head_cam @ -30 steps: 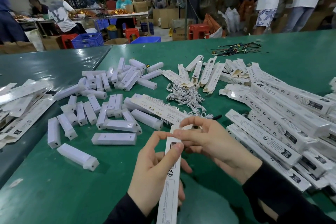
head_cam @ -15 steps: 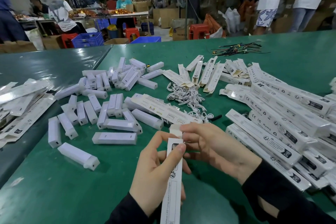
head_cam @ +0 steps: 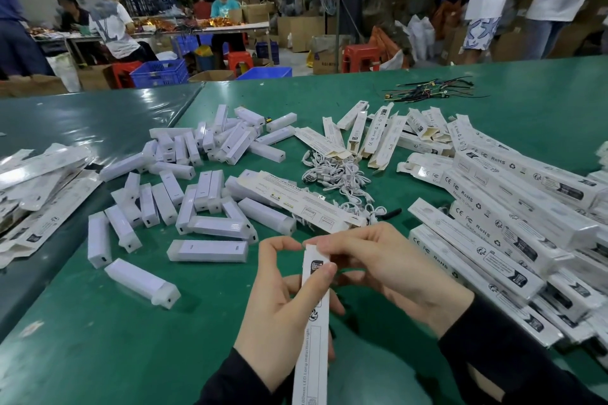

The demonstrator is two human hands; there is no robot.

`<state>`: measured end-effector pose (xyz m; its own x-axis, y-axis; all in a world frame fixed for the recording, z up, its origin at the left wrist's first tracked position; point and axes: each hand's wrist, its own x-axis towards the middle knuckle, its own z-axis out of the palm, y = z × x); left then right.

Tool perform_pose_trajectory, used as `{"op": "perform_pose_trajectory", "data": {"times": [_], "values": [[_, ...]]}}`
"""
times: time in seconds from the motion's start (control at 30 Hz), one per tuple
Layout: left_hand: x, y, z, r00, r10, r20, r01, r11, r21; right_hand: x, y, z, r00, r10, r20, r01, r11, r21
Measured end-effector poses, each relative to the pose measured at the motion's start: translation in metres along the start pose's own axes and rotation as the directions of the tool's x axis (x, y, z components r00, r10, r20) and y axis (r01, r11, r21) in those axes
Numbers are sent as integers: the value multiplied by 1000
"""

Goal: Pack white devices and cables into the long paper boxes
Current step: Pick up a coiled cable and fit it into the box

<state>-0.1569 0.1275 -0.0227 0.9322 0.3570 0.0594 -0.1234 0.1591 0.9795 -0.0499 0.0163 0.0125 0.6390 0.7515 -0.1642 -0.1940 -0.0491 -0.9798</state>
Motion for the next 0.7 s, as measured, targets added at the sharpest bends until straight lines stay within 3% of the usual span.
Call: {"op": "perform_pose_trajectory", "data": {"times": [0.17,0.3,0.43,0.57,0.63,0.7], "values": [[1,5,-3,1000,-26,-6,26,997,-79,-4,1,4,946,-322,37,320,910,-266],[3,2,-3,999,28,-30,-30,998,-52,-2,5,4,933,-359,23,328,822,-465],[9,4,-11,945,116,-307,-127,992,-15,-9,16,25,912,-410,10,332,723,-606],[14,5,-24,824,175,-539,-217,976,-16,-20,27,46,878,-424,223,436,516,-737],[16,5,-23,814,156,-560,-227,972,-59,-23,24,48,851,-452,267,469,425,-774],[16,3,-22,850,88,-520,-173,978,-118,-23,17,40,838,-484,253,445,339,-829]]}}
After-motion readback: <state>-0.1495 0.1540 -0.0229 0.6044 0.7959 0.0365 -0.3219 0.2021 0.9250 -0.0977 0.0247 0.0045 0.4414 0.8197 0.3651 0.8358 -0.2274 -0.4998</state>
